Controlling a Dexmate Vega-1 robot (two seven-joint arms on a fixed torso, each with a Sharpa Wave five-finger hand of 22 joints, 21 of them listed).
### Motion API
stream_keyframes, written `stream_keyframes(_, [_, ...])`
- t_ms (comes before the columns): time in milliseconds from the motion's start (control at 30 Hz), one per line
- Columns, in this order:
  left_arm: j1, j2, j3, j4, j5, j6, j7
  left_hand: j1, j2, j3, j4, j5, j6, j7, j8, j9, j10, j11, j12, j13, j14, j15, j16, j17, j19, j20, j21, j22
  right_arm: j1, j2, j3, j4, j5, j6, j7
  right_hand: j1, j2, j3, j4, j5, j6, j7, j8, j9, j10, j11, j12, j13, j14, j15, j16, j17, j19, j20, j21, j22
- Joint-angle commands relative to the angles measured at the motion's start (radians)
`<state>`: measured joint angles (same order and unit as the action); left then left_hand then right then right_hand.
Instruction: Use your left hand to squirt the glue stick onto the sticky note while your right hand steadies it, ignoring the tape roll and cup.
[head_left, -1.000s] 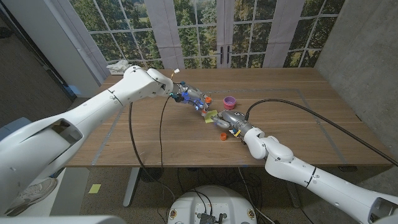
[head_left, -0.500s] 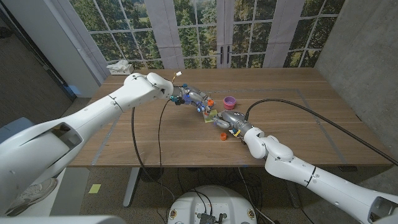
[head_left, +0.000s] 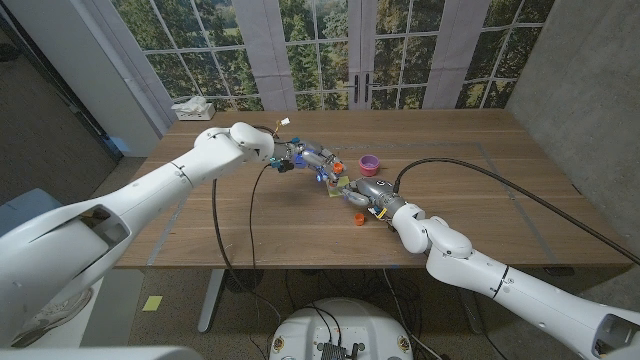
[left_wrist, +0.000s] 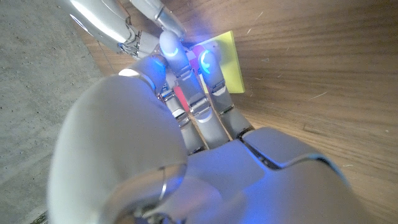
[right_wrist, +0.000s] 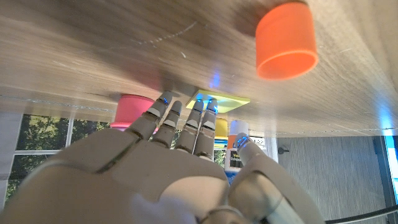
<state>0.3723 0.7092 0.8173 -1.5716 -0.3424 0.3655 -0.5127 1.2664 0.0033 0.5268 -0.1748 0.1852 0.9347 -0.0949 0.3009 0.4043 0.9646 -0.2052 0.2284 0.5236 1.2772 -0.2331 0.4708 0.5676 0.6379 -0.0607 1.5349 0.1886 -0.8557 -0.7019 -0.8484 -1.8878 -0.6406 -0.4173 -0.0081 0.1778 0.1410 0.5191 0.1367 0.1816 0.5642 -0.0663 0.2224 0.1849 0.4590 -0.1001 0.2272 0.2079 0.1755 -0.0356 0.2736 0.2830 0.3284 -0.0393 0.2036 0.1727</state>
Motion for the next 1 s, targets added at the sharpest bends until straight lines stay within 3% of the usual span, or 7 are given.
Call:
stream_keyframes(33, [0.019, -0.02, -0.019, 0.058, 0.043, -0.091, -0.035, 0.017, 0.016, 0.001, -0.002, -0.003, 0.136, 0.126, 0.0, 0.002, 0.249, 0.065, 0.002, 0.09, 0.004, -0.004, -0.126, -0.001, -0.002, -0.145, 0.003, 0.005, 0.0, -0.007, 0.001, -0.011, 0.006, -0.002, 0.016, -0.011, 0.036, 0.005, 0.003, 0.006, 0.014, -0.002, -0.003, 0.004, 0.013, -0.002, 0.0, 0.004, 0.007, -0.127, -0.003, 0.002, 0.003, -0.029, -0.002, 0.002])
stream_keyframes(333, [0.03, -0.054, -0.038, 0.136, 0.001, -0.119, -0.077, 0.019, 0.016, -0.002, -0.001, -0.004, 0.136, 0.127, -0.003, 0.001, 0.25, 0.067, 0.002, 0.09, 0.008, -0.004, -0.131, -0.012, -0.004, -0.145, 0.004, 0.005, 0.001, -0.008, 0.002, -0.01, 0.017, -0.001, 0.025, -0.015, 0.037, 0.006, 0.004, 0.006, 0.014, -0.001, -0.005, 0.004, 0.013, -0.003, -0.002, 0.004, 0.007, -0.128, -0.003, 0.002, 0.003, -0.028, -0.002, 0.002])
stream_keyframes(500, [0.041, -0.051, -0.04, 0.131, 0.01, -0.126, -0.064, 0.02, 0.017, -0.003, -0.001, -0.004, 0.138, 0.128, -0.004, 0.0, 0.248, 0.067, 0.001, 0.092, 0.011, -0.004, -0.132, -0.016, -0.004, -0.144, 0.005, 0.005, 0.005, -0.009, 0.0, -0.009, 0.015, 0.001, 0.028, -0.018, 0.036, 0.006, 0.005, 0.007, 0.014, 0.0, -0.006, 0.004, 0.012, -0.003, -0.004, 0.004, 0.008, -0.127, -0.003, 0.001, 0.003, -0.028, -0.002, 0.002])
stream_keyframes(833, [0.039, -0.047, -0.024, 0.156, 0.074, -0.227, -0.074, 0.021, 0.018, -0.006, -0.001, -0.004, 0.139, 0.125, -0.007, -0.001, 0.244, 0.062, -0.002, 0.092, 0.011, -0.003, -0.136, -0.022, -0.014, -0.144, 0.003, 0.005, 0.009, -0.011, 0.001, -0.007, 0.024, 0.006, 0.036, -0.028, 0.037, 0.005, 0.012, 0.007, 0.019, 0.001, -0.007, 0.004, 0.02, -0.003, -0.003, 0.004, 0.009, -0.128, -0.004, 0.001, 0.004, -0.028, -0.002, 0.002])
stream_keyframes(1000, [0.038, -0.046, -0.022, 0.158, 0.094, -0.224, -0.073, 0.021, 0.018, -0.008, -0.001, -0.004, 0.14, 0.126, -0.008, -0.002, 0.245, 0.062, -0.002, 0.093, 0.009, -0.003, -0.137, -0.023, -0.017, -0.144, 0.003, 0.005, 0.006, -0.015, 0.003, -0.011, 0.028, 0.003, 0.039, -0.03, 0.038, 0.007, 0.013, 0.008, 0.02, -0.001, -0.007, 0.004, 0.02, -0.004, -0.004, 0.004, 0.011, -0.128, -0.004, 0.0, 0.004, -0.028, -0.002, 0.002])
